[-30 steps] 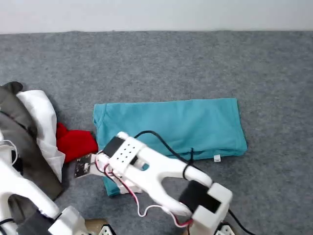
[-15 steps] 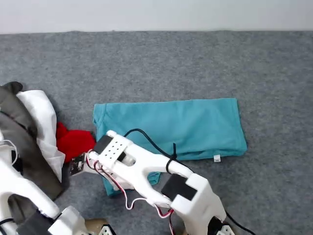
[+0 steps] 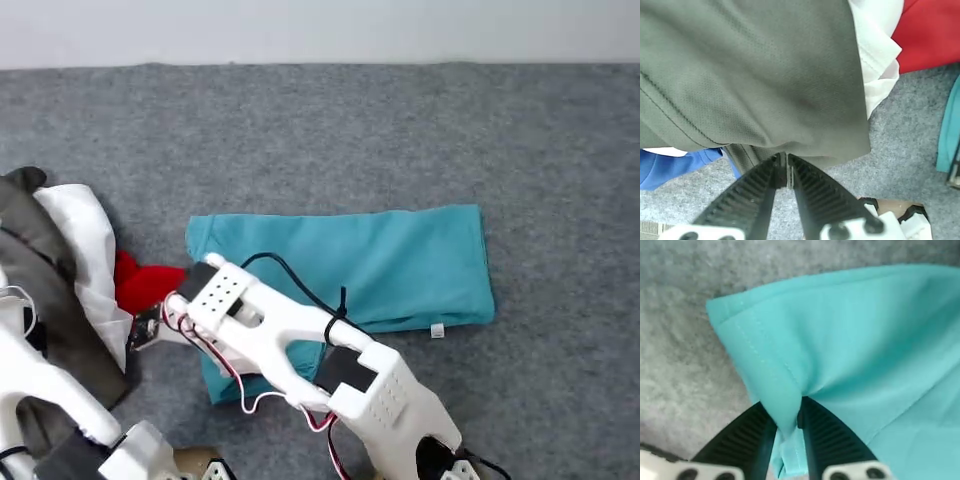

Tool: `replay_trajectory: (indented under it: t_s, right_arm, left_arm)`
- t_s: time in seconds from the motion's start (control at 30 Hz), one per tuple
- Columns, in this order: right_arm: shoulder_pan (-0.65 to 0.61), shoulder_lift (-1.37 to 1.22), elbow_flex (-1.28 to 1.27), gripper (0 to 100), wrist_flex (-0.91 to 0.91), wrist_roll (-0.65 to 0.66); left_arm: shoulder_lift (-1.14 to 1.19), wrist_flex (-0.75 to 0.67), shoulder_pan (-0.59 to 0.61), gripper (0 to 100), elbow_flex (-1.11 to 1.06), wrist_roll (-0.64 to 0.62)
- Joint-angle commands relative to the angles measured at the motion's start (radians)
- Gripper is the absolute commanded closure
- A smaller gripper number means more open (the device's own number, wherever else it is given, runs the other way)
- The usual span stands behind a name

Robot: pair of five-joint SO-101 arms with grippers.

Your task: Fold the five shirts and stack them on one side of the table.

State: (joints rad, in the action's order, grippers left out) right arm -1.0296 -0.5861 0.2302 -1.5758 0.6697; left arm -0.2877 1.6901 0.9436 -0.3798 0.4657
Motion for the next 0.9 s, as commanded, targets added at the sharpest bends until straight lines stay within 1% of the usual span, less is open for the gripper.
replay_trajectory:
  t_s: [0.0, 0.13, 0.2, 0.4, 0.7, 0.77, 0.87]
  right_arm:
    - [0.024, 0.012, 0.115, 98.9, -0.071, 0.011]
    - [0.082, 0.012, 0.212, 98.8, -0.125, 0.012]
    - [0.116, 0.012, 0.245, 98.8, -0.140, 0.035]
    - [0.211, 0.002, 0.322, 98.8, -0.142, 0.048]
    - [0.297, -0.030, 0.364, 98.0, -0.030, 0.040]
    - [0.317, -0.064, 0.365, 93.6, -0.022, 0.012]
    - [0.364, -0.127, 0.402, 80.5, -0.001, -0.083]
  left_arm:
    - [-0.006, -0.017, 0.002, 98, 0.036, 0.008]
    - [-0.002, -0.012, 0.002, 98, 0.061, 0.008]
    - [0.000, -0.011, 0.002, 98, 0.081, 0.008]
    - [0.002, -0.009, 0.002, 98, 0.107, 0.008]
    - [0.003, -0.011, 0.000, 98, 0.107, 0.008]
    - [0.003, -0.011, 0.000, 98, 0.105, 0.008]
    - [0.003, -0.009, 0.000, 98, 0.105, 0.008]
